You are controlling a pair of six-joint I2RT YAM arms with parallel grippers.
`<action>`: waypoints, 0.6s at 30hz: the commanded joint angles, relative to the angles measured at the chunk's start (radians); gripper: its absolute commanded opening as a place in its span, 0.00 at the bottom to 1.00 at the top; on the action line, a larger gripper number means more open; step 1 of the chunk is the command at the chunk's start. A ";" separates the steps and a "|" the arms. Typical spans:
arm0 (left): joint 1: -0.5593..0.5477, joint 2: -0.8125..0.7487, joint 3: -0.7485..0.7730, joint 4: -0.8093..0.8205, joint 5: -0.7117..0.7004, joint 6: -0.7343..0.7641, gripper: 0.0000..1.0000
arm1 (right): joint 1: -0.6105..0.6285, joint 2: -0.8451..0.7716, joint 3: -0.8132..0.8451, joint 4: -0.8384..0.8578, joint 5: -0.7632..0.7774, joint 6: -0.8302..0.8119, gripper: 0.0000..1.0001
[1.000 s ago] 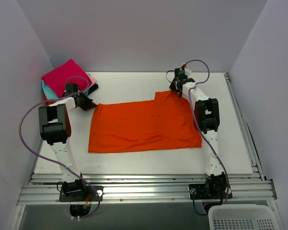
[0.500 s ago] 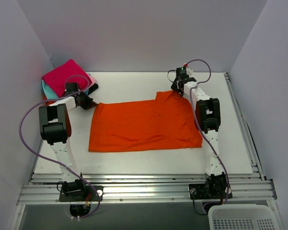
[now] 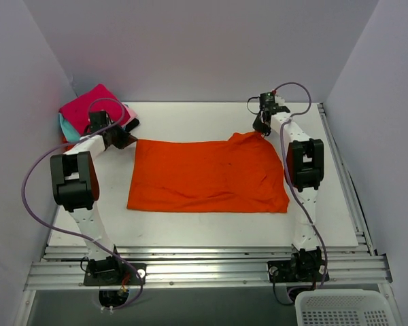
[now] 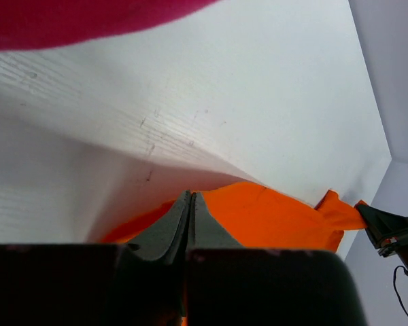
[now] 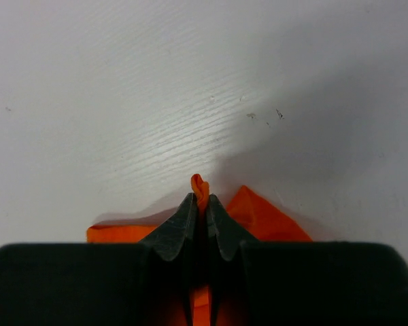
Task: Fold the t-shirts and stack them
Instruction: Grap the side of the flattened tshirt furthest away from the robot with both arms, then fold the other side of the tshirt into a rectangle
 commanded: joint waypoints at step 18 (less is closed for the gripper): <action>-0.002 -0.300 -0.216 0.072 0.054 -0.003 0.02 | -0.001 -0.480 -0.282 -0.069 0.050 -0.027 0.00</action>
